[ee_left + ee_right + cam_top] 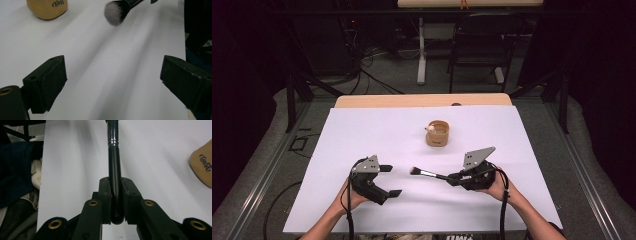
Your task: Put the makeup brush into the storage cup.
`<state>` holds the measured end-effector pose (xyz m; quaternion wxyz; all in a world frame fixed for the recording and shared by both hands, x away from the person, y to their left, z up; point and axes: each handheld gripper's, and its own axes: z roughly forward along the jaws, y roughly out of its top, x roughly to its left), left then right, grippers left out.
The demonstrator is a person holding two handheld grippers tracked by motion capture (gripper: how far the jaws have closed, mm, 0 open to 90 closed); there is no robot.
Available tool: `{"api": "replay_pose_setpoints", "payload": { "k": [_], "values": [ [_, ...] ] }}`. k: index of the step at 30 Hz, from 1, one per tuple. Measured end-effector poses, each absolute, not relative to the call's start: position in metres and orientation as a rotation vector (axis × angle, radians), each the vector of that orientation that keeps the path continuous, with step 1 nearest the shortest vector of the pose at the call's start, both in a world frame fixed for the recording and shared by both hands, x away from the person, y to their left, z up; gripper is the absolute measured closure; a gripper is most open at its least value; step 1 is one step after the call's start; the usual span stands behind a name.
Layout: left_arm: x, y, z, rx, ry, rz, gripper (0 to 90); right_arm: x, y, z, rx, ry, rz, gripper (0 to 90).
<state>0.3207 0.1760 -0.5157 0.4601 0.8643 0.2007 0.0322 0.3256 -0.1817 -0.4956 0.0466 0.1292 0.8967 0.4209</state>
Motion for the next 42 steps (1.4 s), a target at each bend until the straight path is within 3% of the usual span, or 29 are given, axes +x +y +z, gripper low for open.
{"api": "replay_pose_setpoints", "payload": {
  "k": [7, 31, 42],
  "values": [
    [0.320, 0.172, -0.515, 2.088, 0.512, 0.084, 7.3, 0.325, -0.184, -0.493, 0.423, 2.686, 1.342, 79.1],
    [0.329, 0.148, -0.512, 1.980, 0.549, 0.085, 20.5, 0.325, -0.175, -0.491, 0.501, 2.524, 1.470, 79.0],
    [0.332, 0.145, -0.508, 1.899, 0.567, 0.062, 30.5, 0.325, -0.170, -0.493, 0.516, 2.505, 1.498, 79.0]
  ]
}}
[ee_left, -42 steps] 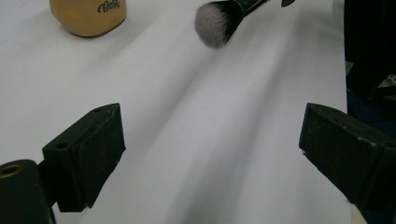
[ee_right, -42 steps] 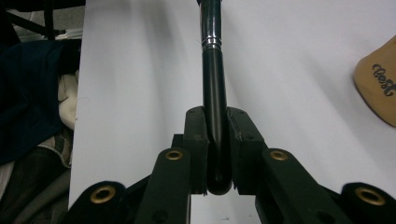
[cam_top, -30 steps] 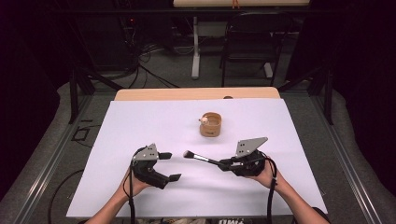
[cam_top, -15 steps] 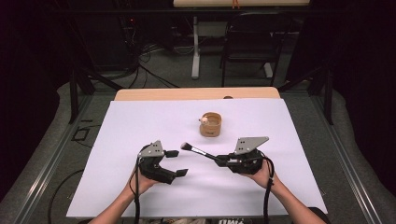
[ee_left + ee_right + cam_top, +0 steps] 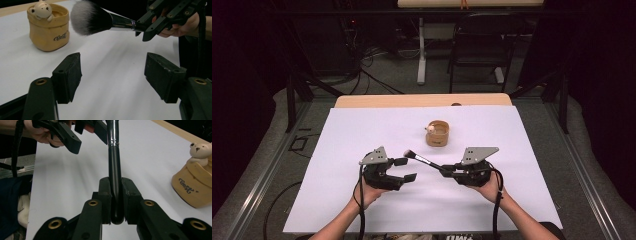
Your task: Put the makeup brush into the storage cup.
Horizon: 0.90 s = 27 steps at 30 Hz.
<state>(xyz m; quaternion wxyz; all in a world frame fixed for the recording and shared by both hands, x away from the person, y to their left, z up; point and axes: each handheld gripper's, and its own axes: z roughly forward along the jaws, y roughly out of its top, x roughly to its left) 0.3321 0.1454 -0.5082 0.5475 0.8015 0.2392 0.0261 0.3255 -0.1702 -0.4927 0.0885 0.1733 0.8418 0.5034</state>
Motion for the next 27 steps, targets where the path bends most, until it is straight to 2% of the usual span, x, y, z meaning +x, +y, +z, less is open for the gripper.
{"api": "replay_pose_setpoints", "payload": {
  "k": [9, 27],
  "values": [
    [0.334, 0.138, -0.505, 1.834, 0.564, 0.051, 41.8, 0.325, -0.165, -0.492, 0.519, 2.461, 1.539, 79.0],
    [0.334, 0.132, -0.499, 1.747, 0.558, 0.055, 55.8, 0.323, -0.150, -0.496, 0.541, 2.371, 1.612, 79.0]
  ]
}}
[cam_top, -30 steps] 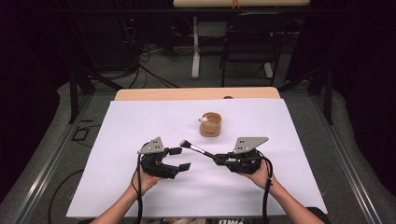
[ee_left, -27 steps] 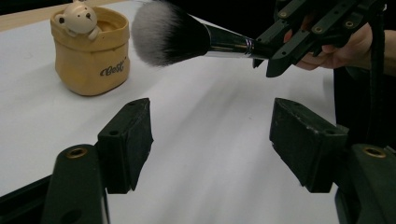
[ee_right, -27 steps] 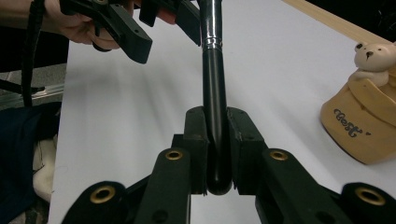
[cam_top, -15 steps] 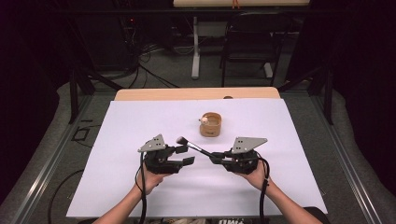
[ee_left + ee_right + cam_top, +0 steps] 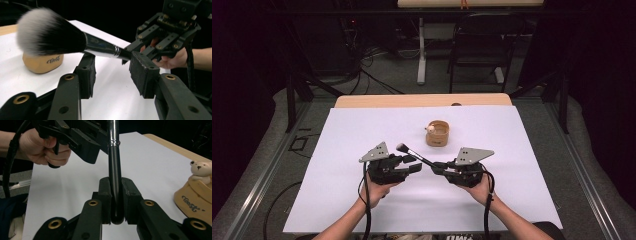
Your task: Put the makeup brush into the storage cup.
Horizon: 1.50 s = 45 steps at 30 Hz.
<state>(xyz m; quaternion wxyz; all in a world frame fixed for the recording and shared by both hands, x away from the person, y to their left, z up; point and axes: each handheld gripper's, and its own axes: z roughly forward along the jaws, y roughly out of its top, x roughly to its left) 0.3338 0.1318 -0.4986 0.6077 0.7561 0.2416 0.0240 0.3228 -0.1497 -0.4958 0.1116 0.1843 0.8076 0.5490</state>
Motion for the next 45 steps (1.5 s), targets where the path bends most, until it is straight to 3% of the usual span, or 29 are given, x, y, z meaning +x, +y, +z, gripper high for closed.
{"api": "replay_pose_setpoints", "payload": {
  "k": [16, 26, 30, 36, 45],
  "values": [
    [0.338, 0.135, -0.503, 1.679, 0.593, 0.014, 61.7, 0.324, -0.141, -0.505, 0.546, 2.387, 1.656, 79.0],
    [0.338, 0.135, -0.504, 1.646, 0.538, -0.072, 74.1, 0.328, -0.139, -0.508, 0.536, 2.438, 1.616, 76.6],
    [0.337, 0.133, -0.503, 1.661, 0.515, -0.078, 77.6, 0.330, -0.140, -0.507, 0.548, 2.436, 1.593, 68.9],
    [0.339, 0.134, -0.503, 1.682, 0.522, -0.065, 78.0, 0.328, -0.139, -0.502, 0.545, 2.436, 1.540, 49.5],
    [0.339, 0.128, -0.500, 1.781, 0.524, -0.035, 77.9, 0.326, -0.140, -0.493, 0.548, 2.419, 1.468, 35.3]
  ]
}}
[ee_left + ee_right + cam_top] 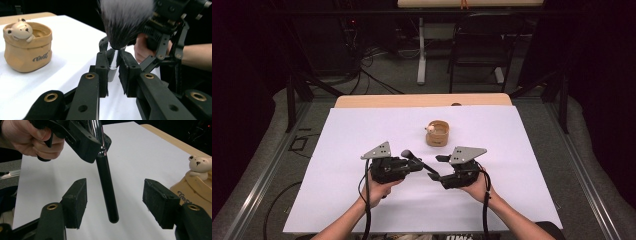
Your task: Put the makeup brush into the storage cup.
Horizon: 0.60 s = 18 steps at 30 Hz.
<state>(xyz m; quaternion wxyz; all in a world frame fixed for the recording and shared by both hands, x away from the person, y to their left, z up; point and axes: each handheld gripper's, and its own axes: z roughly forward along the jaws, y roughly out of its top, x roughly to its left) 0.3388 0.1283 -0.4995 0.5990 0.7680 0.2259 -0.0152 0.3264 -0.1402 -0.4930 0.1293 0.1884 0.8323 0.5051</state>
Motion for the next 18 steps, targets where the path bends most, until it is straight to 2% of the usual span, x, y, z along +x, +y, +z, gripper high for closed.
{"api": "replay_pose_setpoints", "payload": {
  "k": [5, 8, 18],
  "values": [
    [0.340, 0.127, -0.498, 1.817, 0.521, -0.034, 77.9, 0.325, -0.138, -0.492, 0.525, 2.437, 1.444, 36.6],
    [0.340, 0.125, -0.497, 1.849, 0.509, -0.038, 77.9, 0.324, -0.136, -0.493, 0.504, 2.455, 1.420, 46.6],
    [0.337, 0.116, -0.496, 1.927, 0.477, -0.028, 78.0, 0.321, -0.129, -0.494, 0.456, 2.504, 1.362, 64.3]
  ]
}}
